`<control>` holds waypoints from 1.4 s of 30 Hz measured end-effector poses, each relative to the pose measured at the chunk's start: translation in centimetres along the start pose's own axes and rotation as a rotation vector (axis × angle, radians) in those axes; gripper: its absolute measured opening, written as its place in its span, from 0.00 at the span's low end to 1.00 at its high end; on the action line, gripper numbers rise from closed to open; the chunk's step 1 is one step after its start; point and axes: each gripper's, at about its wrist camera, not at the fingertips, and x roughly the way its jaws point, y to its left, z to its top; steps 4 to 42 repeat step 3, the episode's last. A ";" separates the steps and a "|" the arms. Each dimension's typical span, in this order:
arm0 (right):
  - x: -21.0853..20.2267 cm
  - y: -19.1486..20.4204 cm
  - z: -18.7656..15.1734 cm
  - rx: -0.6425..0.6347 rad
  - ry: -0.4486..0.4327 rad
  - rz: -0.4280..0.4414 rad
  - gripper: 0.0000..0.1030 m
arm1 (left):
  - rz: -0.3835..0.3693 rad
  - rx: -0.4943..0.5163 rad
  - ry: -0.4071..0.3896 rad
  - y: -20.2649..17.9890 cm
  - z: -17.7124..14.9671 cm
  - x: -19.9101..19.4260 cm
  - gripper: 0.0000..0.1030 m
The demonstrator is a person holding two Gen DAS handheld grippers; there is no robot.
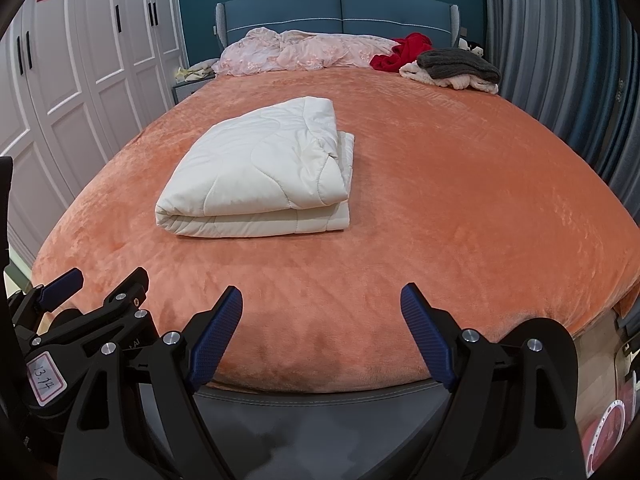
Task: Fold large clothes
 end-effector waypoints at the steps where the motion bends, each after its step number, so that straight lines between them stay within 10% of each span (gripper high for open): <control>1: 0.0 0.0 0.0 0.001 0.000 0.000 0.76 | 0.000 0.000 0.000 0.0 0.0 0.0 0.70; 42: 0.0 0.0 0.0 0.004 0.000 0.001 0.76 | 0.000 -0.003 -0.001 0.0 0.0 0.0 0.70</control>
